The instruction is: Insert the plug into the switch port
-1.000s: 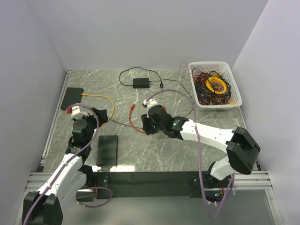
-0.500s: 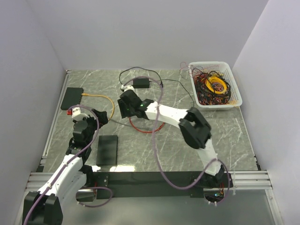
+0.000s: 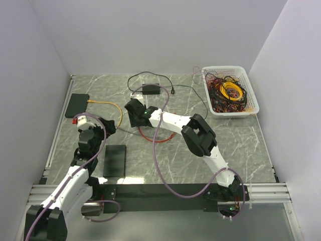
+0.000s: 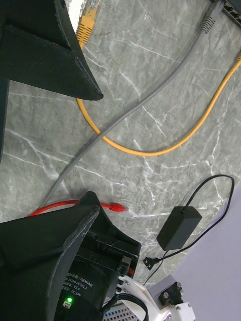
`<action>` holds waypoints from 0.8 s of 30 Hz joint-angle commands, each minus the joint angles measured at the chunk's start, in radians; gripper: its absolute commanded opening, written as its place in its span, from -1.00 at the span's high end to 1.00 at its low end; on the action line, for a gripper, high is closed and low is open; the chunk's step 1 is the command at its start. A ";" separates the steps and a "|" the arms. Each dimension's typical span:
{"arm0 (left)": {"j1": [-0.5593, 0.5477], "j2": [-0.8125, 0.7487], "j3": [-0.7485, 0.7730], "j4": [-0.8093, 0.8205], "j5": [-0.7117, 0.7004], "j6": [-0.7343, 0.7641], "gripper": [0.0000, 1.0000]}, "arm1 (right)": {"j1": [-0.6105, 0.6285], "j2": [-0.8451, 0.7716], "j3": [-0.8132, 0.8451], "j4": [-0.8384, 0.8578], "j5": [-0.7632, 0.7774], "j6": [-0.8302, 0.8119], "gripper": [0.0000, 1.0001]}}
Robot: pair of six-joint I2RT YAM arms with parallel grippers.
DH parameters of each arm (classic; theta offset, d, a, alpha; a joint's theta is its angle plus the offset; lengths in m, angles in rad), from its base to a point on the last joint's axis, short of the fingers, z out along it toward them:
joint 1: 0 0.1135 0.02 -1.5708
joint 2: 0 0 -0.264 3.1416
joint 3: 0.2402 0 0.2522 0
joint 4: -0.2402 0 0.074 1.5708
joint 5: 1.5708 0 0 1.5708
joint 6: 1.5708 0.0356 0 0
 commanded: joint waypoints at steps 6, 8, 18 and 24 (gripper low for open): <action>-0.002 -0.030 -0.013 0.022 -0.005 -0.007 -0.83 | -0.005 0.087 0.133 -0.033 0.032 0.032 0.07; -0.002 -0.034 -0.013 0.022 -0.005 -0.007 -0.84 | -0.005 0.104 0.153 -0.036 0.024 0.035 0.18; -0.002 -0.037 -0.014 0.022 -0.007 -0.007 -0.83 | -0.005 0.052 0.086 -0.036 0.061 0.066 0.28; -0.002 -0.034 -0.013 0.019 -0.005 -0.007 -0.83 | -0.003 0.028 0.063 -0.033 0.061 0.072 0.28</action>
